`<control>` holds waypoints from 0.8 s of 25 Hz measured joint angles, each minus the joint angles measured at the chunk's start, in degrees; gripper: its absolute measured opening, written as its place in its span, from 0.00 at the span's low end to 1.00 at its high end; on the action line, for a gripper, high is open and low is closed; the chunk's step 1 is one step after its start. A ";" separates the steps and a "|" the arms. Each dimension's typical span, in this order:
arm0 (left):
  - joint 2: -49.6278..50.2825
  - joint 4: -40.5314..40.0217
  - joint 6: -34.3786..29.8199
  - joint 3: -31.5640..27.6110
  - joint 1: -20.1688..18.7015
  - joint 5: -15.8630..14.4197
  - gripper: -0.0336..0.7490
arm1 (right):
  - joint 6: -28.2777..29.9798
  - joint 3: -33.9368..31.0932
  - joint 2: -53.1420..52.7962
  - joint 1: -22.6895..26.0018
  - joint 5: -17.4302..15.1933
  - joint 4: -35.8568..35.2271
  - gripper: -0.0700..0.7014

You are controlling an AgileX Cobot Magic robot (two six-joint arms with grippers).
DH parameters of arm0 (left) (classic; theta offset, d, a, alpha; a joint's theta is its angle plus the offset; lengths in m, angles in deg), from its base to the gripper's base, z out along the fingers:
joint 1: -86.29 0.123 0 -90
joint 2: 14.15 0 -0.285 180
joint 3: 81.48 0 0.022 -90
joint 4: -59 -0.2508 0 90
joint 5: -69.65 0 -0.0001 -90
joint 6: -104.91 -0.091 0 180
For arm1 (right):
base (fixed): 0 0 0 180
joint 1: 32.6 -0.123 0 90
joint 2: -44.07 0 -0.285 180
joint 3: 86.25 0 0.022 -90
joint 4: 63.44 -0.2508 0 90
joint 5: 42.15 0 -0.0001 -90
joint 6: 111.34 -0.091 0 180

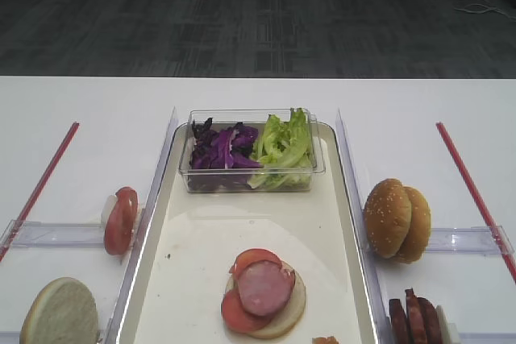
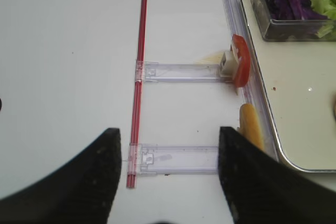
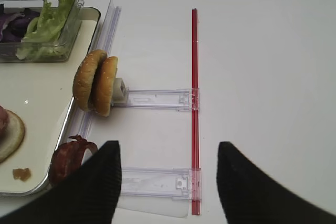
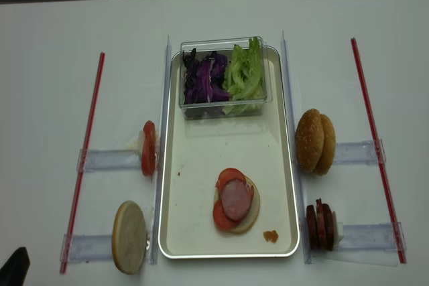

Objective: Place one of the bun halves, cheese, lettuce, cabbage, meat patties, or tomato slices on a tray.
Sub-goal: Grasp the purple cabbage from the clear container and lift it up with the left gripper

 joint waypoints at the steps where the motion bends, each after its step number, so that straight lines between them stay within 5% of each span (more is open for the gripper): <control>1: 0.00 0.00 0.00 0.00 0.00 0.00 0.58 | 0.00 0.00 0.00 0.00 0.00 0.00 0.63; 20: 0.00 0.00 0.00 0.00 0.00 0.00 0.58 | -0.10 0.00 0.00 0.00 0.00 0.00 0.63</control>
